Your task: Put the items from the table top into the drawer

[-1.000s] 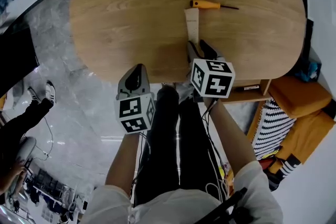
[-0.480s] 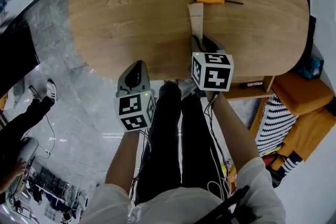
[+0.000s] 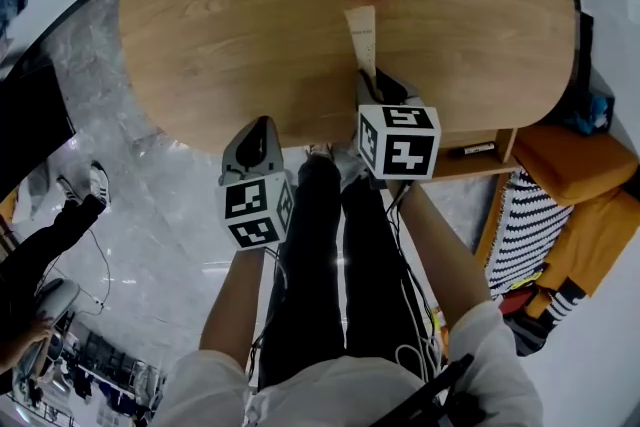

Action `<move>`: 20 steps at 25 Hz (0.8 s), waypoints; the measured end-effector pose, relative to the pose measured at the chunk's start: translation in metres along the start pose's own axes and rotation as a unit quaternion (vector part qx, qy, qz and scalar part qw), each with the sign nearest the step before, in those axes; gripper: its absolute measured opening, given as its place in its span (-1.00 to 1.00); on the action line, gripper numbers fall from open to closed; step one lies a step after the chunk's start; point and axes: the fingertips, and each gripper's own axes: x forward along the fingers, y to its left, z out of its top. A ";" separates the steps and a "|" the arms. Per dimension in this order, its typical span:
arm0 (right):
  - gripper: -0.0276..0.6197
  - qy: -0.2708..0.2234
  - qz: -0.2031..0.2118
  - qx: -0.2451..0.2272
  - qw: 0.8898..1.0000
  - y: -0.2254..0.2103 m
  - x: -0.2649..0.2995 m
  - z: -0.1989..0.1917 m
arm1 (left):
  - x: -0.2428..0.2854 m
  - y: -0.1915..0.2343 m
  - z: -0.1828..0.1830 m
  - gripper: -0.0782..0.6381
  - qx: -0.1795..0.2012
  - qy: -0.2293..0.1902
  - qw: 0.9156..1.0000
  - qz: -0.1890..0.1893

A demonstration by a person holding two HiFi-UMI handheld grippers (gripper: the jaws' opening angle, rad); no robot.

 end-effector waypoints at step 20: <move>-0.70 -0.044 -0.063 0.134 0.988 -0.135 -0.108 -0.072 | 0.004 -0.152 -0.015 -0.76 0.098 0.008 0.992 -0.083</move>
